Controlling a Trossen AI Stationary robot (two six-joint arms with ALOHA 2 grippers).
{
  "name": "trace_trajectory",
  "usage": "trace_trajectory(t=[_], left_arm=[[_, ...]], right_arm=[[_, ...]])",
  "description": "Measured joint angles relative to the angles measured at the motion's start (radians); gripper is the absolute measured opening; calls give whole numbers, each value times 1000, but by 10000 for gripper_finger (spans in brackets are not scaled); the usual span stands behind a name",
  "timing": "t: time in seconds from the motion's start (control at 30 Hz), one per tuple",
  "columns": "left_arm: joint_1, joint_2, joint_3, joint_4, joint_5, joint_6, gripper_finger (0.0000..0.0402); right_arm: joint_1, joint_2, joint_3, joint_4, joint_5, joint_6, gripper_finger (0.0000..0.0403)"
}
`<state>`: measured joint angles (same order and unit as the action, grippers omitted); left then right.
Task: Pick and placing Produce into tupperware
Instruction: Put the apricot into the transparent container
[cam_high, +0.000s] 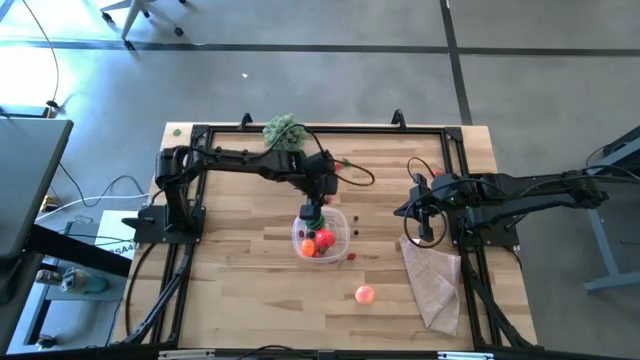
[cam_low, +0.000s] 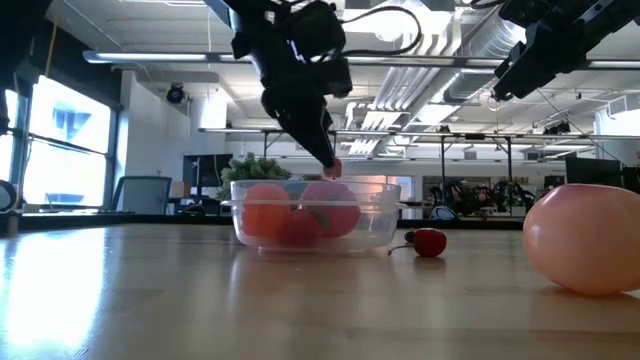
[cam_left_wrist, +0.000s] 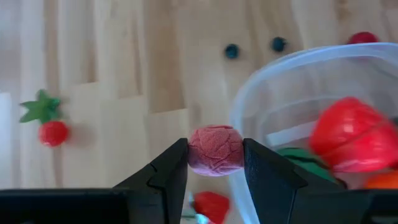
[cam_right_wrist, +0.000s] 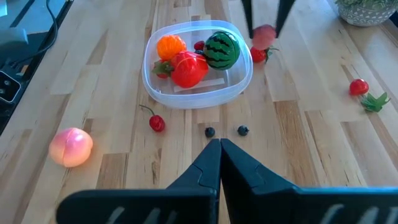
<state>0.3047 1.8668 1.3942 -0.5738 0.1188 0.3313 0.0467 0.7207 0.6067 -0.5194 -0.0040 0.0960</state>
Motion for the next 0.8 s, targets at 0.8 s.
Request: trace_trajectory(t=[0.8], left_arm=[[-167,17,-26,68,-82,-67,138]], right_arm=[[0,0,0,-1,0,0,0]])
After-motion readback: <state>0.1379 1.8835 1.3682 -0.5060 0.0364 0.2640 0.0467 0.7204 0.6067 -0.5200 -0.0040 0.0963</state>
